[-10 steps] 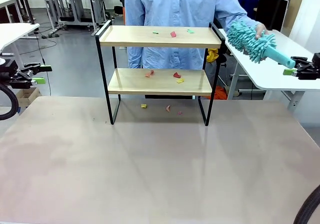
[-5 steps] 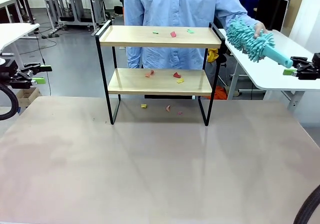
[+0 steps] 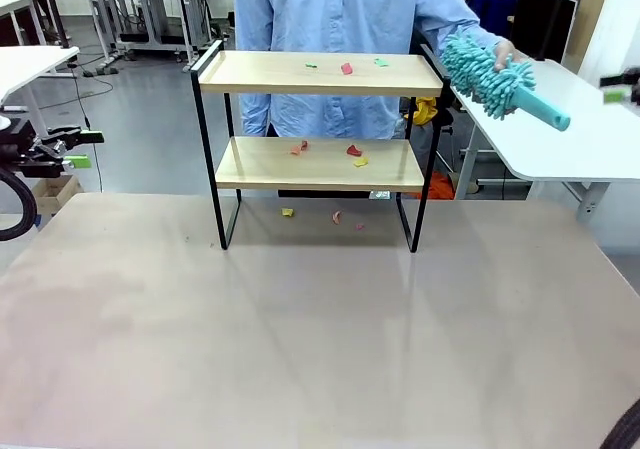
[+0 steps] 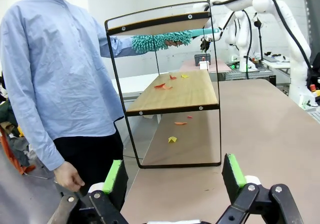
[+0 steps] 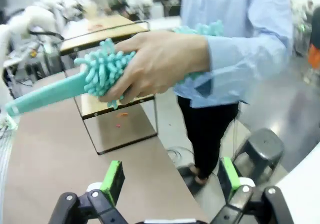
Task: Clean the shelf.
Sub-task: Pick up the Duster handed by the human.
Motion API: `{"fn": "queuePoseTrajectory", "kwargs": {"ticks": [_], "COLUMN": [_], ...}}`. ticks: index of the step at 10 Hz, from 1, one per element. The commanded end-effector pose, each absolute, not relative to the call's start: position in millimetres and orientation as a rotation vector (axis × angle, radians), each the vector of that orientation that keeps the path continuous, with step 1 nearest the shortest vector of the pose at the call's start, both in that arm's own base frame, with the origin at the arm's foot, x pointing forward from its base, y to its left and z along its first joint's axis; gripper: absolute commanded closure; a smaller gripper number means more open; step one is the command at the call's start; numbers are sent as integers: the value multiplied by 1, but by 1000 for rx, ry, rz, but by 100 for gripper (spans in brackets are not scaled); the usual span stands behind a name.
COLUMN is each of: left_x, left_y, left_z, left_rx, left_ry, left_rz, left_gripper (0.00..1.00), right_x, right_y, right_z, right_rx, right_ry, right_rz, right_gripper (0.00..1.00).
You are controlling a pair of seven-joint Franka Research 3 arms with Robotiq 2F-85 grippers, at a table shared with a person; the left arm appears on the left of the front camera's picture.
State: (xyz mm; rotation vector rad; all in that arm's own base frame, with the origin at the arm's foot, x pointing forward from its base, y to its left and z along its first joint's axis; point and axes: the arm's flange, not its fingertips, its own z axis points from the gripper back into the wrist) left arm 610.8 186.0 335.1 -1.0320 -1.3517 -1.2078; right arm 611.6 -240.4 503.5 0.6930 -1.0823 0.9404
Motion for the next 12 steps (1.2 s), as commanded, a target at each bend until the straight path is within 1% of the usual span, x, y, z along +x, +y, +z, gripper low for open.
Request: {"fn": "queuePoseTrajectory", "kwargs": {"ticks": [1,2,3,4,5,6,8,9,10,12], "left_x": [610,610,610,610,610,610,610,610,610,610], "left_y": [186,186,186,186,186,186,186,186,186,186], "left_z": [338,338,338,338,338,338,338,338,338,338], "left_rx": [-1030,-1030,-1030,-1030,-1030,-1030,-1030,-1030,-1030,-1030], "left_ry": [-1353,-1353,-1353,-1353,-1353,-1353,-1353,-1353,-1353,-1353], "left_rz": [-1212,-1212,-1212,-1212,-1212,-1212,-1212,-1212,-1212,-1212], "left_gripper": [0,0,0,0,0,0,0,0,0,0], "right_x": [598,588,576,564,559,558,547,549,559,559], "right_y": [-208,-189,-167,-137,-110,-81,-38,-41,-48,-48], "right_z": [551,576,598,618,625,620,617,617,626,626], "right_rx": [554,477,416,364,287,252,221,220,249,249], "right_ry": [-926,-865,-839,-858,-853,-873,-924,-951,-911,-911], "right_rz": [823,742,670,592,500,479,518,543,531,531], "right_gripper": [0,0,0,0,0,0,0,0,0,0]}}
